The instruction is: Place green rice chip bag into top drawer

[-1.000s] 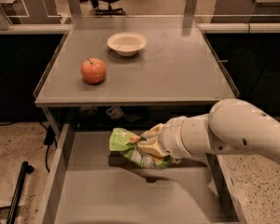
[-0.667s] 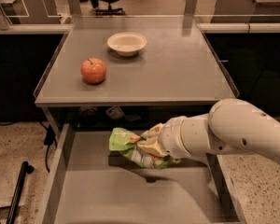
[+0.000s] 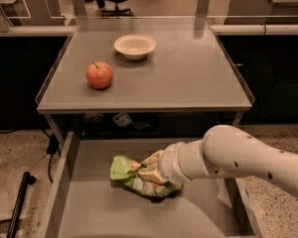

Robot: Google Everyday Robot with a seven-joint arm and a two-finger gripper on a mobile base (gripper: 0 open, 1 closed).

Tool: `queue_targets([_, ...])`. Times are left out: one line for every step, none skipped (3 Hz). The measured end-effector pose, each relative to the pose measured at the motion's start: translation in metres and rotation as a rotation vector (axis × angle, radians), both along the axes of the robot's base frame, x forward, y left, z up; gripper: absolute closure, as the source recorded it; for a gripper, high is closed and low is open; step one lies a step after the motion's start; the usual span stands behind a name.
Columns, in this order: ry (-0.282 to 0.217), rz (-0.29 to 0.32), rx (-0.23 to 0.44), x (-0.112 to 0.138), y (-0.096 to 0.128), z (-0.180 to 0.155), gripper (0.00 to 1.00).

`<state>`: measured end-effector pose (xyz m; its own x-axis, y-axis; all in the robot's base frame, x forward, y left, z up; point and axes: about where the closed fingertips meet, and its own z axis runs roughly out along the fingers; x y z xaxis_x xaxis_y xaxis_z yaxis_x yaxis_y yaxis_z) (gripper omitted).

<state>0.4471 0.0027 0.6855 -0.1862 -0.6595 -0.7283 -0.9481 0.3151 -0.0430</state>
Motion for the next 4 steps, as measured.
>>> queue_targets([0.009,-0.006,0.017,-0.001,-0.001,-0.027,1.0])
queue_targets([-0.006,-0.027,0.022,-0.002,-0.004,-0.039,0.99])
queue_targets([-0.006,-0.027,0.022,-0.002,-0.004,-0.038,0.78])
queue_targets([-0.006,-0.027,0.022,-0.002,-0.004,-0.038,0.55])
